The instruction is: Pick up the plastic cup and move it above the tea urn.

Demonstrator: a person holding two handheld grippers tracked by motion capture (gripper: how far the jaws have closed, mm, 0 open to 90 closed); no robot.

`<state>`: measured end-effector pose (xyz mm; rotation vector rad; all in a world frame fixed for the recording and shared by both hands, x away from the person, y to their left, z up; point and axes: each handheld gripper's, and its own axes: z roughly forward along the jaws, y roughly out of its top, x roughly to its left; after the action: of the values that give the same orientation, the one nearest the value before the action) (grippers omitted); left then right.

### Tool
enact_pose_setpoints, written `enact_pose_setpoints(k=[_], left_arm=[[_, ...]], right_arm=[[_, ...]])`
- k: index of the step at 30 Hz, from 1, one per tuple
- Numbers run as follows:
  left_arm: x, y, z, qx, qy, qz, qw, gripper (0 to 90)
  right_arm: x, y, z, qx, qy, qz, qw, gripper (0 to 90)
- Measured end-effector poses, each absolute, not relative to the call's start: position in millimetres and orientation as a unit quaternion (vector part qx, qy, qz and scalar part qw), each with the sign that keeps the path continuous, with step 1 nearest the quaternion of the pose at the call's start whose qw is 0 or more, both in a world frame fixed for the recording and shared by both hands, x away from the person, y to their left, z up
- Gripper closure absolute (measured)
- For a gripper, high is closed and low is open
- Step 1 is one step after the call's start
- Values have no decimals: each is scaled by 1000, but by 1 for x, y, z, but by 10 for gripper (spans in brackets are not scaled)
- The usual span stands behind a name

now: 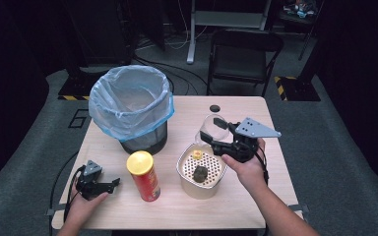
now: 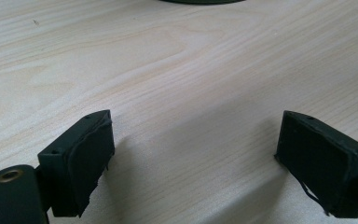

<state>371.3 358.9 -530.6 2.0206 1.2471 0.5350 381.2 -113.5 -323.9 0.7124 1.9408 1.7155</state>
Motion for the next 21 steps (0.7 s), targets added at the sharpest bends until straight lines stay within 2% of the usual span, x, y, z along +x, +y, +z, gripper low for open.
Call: enact_pose_setpoints(k=[3, 12, 21], left_arm=[[371, 358, -530, 779, 485, 203, 342, 108], [371, 359, -530, 779, 483, 202, 345, 106], [371, 359, -531, 775, 485, 204, 348, 110]], right_arm=[[384, -109, -309, 249, 711, 612, 240, 346], [407, -71, -265, 223, 712, 627, 224, 342], [445, -21, -241, 215, 714, 632, 211, 341]])
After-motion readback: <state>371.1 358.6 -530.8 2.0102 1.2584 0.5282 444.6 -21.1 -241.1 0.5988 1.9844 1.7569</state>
